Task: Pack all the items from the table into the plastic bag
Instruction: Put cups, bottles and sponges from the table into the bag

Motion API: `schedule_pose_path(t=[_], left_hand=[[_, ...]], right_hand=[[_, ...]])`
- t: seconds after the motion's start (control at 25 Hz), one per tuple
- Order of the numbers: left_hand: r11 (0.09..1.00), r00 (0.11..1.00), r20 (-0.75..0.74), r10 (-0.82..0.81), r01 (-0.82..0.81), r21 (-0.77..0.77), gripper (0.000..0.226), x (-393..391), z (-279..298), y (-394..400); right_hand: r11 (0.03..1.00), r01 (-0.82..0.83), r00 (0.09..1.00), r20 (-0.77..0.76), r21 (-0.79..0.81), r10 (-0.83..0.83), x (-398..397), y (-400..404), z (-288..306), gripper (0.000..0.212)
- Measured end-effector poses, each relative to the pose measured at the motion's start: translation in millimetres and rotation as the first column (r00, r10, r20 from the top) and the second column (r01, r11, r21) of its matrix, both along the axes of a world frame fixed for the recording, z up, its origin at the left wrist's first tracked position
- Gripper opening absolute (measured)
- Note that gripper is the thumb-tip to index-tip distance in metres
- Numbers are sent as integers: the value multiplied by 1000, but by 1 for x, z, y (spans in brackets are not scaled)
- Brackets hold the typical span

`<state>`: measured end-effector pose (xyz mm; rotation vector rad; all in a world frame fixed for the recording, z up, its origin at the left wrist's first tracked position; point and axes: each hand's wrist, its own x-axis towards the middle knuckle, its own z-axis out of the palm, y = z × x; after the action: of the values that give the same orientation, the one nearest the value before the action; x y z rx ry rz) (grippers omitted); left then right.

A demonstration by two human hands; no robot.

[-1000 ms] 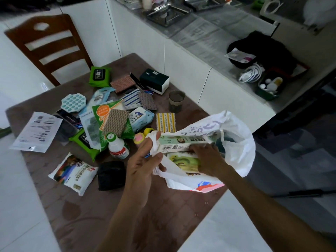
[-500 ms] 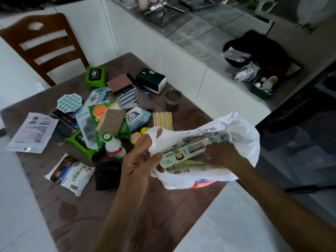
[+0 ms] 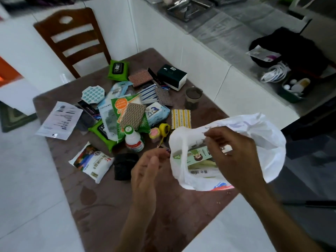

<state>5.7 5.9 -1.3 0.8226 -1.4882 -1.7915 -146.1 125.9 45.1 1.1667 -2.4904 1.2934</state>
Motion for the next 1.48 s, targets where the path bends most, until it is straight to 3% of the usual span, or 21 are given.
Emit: schedule_pose_path(t=[0.12, 0.16, 0.24, 0.32, 0.36, 0.44, 0.52, 0.56, 0.6, 0.68, 0.72, 0.8, 0.88, 0.96, 1.0, 1.12, 1.2, 1.28, 1.36, 1.44, 1.48], left_hand=[[989, 912, 390, 129, -87, -124, 10, 17, -56, -31], [958, 789, 594, 155, 27, -286, 22, 24, -81, -44], [774, 493, 837, 238, 424, -470, 66, 36, -133, -72], [587, 326, 891, 316, 671, -454, 89, 42, -164, -95], [551, 292, 896, 335, 711, -437, 93, 42, -168, -105], [567, 219, 907, 359, 721, -398, 99, 43, -166, -122], [657, 160, 935, 317, 674, -338, 99, 45, -155, -135], [735, 227, 941, 251, 588, -338, 99, 44, -145, -138], [801, 383, 906, 179, 478, -361, 98, 44, -131, -137], [873, 758, 650, 55, 280, -400, 97, 42, -83, -114], [903, 862, 508, 9, 211, -375, 97, 41, -48, -97], [939, 959, 274, -67, 153, -309, 92, 37, 25, -62], [847, 966, 169, -193, 252, -469, 87, 27, 74, -35], [614, 931, 165, -325, 340, -712, 78, 7, 87, -15], [540, 935, 168, -312, 320, -778, 75, -3, 81, -5], [576, 972, 225, -74, 226, -786, 81, -28, 44, 20], [614, 918, 390, 76, 265, -743, 97, -34, 23, 28], [713, 882, 428, 199, 169, -680, 102, -37, 13, 27], [751, 869, 402, 287, 57, -658, 100, -43, 11, 25], [809, 876, 383, 293, -14, -587, 92, -47, 9, 21], [872, 889, 381, 253, -39, -487, 83, -48, 9, 18]], right_hand=[[987, 25, 999, 35, -162, -20, 65, 7, 12, 19], [987, 28, 1000, 12, -158, -27, 87, 10, 7, 19], [993, 8, 997, -75, -120, -17, 119, 15, -11, 17], [996, -31, 989, -147, -86, 18, 138, 19, -35, 16], [998, -33, 988, -155, -60, 23, 144, 20, -47, 19], [1000, -7, 992, -126, -7, 6, 154, 21, -64, 28], [1000, -4, 999, -42, 24, 5, 156, 24, -69, 34], [1000, 1, 1000, 8, 25, -1, 154, 24, -68, 36], [1000, 24, 997, 68, 4, -25, 150, 23, -63, 34], [988, 122, 971, 217, -93, -99, 136, 16, -45, 13], [971, 174, 942, 316, -167, -115, 127, 11, -32, 12], [936, 173, 863, 506, -307, 6, 106, 2, -1, 39], [934, 10, 746, 625, -357, 231, 83, -1, 32, 66], [937, -92, 643, 698, -337, 314, 66, 3, 52, 75], [939, -44, 629, 720, -342, 292, 58, 9, 54, 75], [843, 319, 576, 795, -433, 190, 23, 36, 35, 78], [809, 417, 625, 777, -414, 75, -11, 57, 9, 77], [935, 287, 742, 666, -206, -81, -48, 76, -19, 81], [990, -64, 870, 493, 124, -6, -72, 83, -49, 89], [824, -300, 948, 246, 480, 201, -84, 75, -81, 87], [729, -305, 948, 124, 613, 293, -87, 69, -95, 84]])
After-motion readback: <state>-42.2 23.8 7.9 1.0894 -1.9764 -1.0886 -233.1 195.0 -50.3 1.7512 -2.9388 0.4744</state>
